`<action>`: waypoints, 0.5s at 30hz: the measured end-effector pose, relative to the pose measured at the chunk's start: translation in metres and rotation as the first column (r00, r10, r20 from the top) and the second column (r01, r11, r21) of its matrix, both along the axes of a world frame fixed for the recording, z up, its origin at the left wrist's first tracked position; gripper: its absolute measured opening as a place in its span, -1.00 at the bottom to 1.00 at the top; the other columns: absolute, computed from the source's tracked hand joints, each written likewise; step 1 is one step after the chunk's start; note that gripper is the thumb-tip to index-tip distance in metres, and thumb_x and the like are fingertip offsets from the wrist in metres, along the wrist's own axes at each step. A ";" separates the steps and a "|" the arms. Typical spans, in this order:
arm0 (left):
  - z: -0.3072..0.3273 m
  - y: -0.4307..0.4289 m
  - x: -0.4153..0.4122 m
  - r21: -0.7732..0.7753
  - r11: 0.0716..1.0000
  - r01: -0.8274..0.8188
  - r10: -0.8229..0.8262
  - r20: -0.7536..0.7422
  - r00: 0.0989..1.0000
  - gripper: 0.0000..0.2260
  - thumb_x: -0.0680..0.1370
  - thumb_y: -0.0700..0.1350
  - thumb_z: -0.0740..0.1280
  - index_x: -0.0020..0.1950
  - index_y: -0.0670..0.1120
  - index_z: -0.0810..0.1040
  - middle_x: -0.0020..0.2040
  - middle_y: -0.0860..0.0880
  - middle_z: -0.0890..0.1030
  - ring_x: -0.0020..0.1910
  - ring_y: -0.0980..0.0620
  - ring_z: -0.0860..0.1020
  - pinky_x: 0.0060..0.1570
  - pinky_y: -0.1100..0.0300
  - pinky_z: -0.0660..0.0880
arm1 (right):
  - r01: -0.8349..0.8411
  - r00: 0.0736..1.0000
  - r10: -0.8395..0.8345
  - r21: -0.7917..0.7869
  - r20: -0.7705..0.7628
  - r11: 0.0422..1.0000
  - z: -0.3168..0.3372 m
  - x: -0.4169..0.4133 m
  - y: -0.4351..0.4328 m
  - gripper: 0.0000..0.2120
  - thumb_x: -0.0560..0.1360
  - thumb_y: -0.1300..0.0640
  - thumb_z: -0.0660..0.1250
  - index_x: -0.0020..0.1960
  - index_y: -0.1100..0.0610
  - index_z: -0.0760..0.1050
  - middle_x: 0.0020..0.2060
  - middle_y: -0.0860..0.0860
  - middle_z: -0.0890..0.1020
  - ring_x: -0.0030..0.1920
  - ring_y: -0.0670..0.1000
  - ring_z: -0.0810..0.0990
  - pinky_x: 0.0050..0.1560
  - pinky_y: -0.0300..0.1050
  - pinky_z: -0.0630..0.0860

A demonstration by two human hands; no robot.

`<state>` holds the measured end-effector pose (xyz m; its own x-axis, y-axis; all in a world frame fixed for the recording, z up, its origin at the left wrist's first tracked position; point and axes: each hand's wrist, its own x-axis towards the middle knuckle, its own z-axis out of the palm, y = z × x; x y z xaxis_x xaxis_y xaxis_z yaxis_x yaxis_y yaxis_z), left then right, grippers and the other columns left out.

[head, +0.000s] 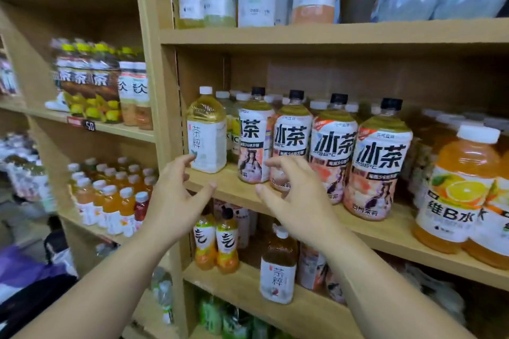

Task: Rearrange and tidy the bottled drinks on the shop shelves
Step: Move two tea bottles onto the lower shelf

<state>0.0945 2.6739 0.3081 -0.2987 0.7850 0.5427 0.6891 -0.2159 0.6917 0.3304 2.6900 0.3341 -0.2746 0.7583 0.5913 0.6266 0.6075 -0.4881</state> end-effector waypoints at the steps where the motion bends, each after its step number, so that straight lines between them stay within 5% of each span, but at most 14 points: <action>1: 0.004 0.010 -0.009 0.005 1.000 0.019 -0.019 -0.013 1.000 -0.39 0.51 0.09 0.46 0.51 0.07 0.32 0.40 0.04 0.42 0.27 0.04 0.46 0.19 -0.01 0.50 | 0.011 1.000 -0.011 -0.017 -0.014 1.000 0.000 -0.012 0.007 -0.62 0.54 -0.16 0.38 0.33 -0.16 0.44 0.22 -0.20 0.42 0.08 -0.19 0.48 0.07 -0.17 0.43; 8: 0.050 0.073 -0.060 0.110 0.984 0.138 -0.123 -0.132 0.984 -0.40 0.53 -0.01 0.47 0.51 0.00 0.32 0.40 0.02 0.41 0.38 0.05 0.39 0.27 0.20 0.30 | 0.009 0.989 -0.023 -0.093 -0.149 0.996 0.021 -0.090 0.049 -0.61 0.54 -0.12 0.40 0.34 -0.14 0.47 0.19 -0.19 0.55 0.19 -0.11 0.54 0.23 -0.04 0.54; 15: 0.085 0.115 -0.087 0.093 0.972 0.216 -0.183 -0.279 0.943 -0.35 0.58 -0.11 0.40 0.61 -0.08 0.20 0.56 -0.06 0.29 0.54 -0.01 0.26 0.48 0.17 0.16 | 0.007 0.974 -0.046 -0.171 -0.220 0.985 0.037 -0.160 0.101 -0.38 0.63 0.08 0.32 0.61 -0.03 0.16 0.50 -0.11 0.36 0.44 -0.16 0.32 0.49 -0.09 0.30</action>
<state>0.0072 2.7886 0.3934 0.0260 0.7377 0.6746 0.7785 -0.4383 0.4492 0.1701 2.7911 0.3710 -0.1289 0.8574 0.4983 0.5052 0.4892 -0.7110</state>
